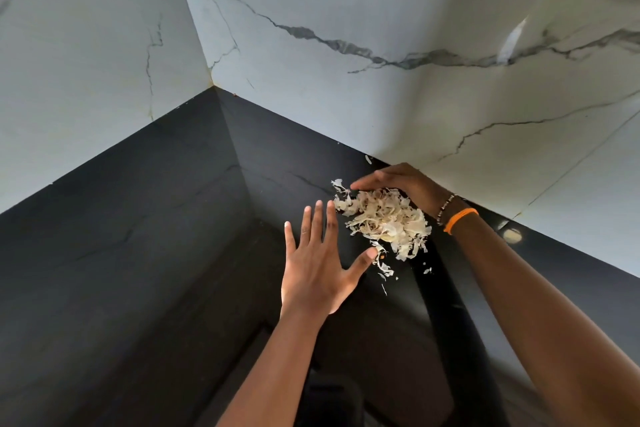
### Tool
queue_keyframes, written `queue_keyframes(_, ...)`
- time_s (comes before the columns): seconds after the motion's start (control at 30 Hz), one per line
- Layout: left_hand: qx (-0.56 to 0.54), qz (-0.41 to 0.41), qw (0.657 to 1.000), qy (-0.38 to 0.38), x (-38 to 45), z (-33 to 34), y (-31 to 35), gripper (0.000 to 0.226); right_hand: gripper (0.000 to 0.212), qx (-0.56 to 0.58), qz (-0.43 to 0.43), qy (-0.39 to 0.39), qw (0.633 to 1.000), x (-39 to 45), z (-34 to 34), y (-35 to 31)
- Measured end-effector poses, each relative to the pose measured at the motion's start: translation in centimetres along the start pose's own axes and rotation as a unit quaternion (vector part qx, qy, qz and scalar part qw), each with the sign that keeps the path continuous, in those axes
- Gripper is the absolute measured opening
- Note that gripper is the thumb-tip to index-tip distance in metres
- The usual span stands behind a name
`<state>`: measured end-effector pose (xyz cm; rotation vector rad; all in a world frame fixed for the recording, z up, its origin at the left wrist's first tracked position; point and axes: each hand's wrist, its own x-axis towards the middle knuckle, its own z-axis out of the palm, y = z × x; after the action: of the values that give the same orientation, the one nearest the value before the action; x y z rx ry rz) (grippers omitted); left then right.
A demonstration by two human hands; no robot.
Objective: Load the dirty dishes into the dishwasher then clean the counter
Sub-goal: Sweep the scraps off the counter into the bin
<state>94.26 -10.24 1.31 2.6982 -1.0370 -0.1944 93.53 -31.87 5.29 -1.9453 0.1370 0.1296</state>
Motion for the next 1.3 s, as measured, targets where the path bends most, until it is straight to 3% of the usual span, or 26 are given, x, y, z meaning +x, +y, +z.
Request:
queue_keyframes(0.1, -0.002, 0.0, 1.0, 0.0, 0.0, 0.0, 0.0, 0.099, 0.037, -0.018, -0.031, 0.055, 0.998, 0.7, -0.9, -1.3)
queue_keyframes(0.27, -0.008, -0.001, 1.0, 0.003, -0.1, -0.1, 0.1, 0.1, 0.038, -0.088, 0.027, 0.062, 0.994, 3.5, 0.1, 1.0)
queue_keyframes(0.33, -0.009, 0.001, 1.0, 0.001, 0.0, -0.1, 0.0, 0.099, 0.037, -0.08, 0.04, 0.062, 0.994, 2.7, 1.3, 1.4)
queue_keyframes(0.47, -0.008, 0.001, 1.0, 0.004, 0.1, 0.1, 0.0, 0.098, 0.039, -0.026, 0.034, -0.008, 0.999, -0.5, 1.7, 0.5)
queue_keyframes(0.63, -0.023, 0.002, 1.0, 0.011, 0.0, 0.1, 0.0, 0.096, 0.035, -0.022, -0.011, 0.052, 0.998, -0.1, 0.8, -1.0)
queue_keyframes(0.8, -0.032, 0.003, 0.999, 0.021, 0.1, 0.1, 0.0, 0.095, 0.042, -0.232, 0.025, -0.081, 0.969, 2.0, 2.8, 0.0)
queue_keyframes(0.97, -0.036, 0.004, 0.999, 0.022, -0.1, 0.1, -0.1, 0.097, 0.036, -0.1, 0.063, -0.144, 0.982, -1.3, 1.7, -0.7)
queue_keyframes(1.03, -0.032, 0.006, 0.999, 0.021, -0.1, 0.1, -0.1, 0.096, 0.042, -0.077, 0.039, -0.088, 0.992, -3.0, 0.3, -0.7)
queue_keyframes(1.1, -0.033, 0.008, 0.999, 0.021, 0.0, 0.1, -0.1, 0.095, 0.047, -0.038, 0.007, 0.018, 0.999, -4.3, -0.8, 0.1)
queue_keyframes(1.17, -0.036, 0.012, 0.999, 0.023, -0.1, 0.1, -0.1, 0.093, 0.067, -0.035, 0.015, 0.088, 0.995, -5.0, -0.7, 1.4)
queue_keyframes(1.23, -0.04, 0.014, 0.999, 0.024, -0.1, 0.1, 0.0, 0.093, 0.088, -0.187, 0.037, 0.098, 0.977, -5.0, 0.5, 2.8)
queue_keyframes(1.3, -0.049, 0.016, 0.998, 0.033, -0.1, 0.0, 0.0, 0.093, 0.096, -0.283, 0.029, 0.084, 0.955, -4.6, 2.2, 3.4)
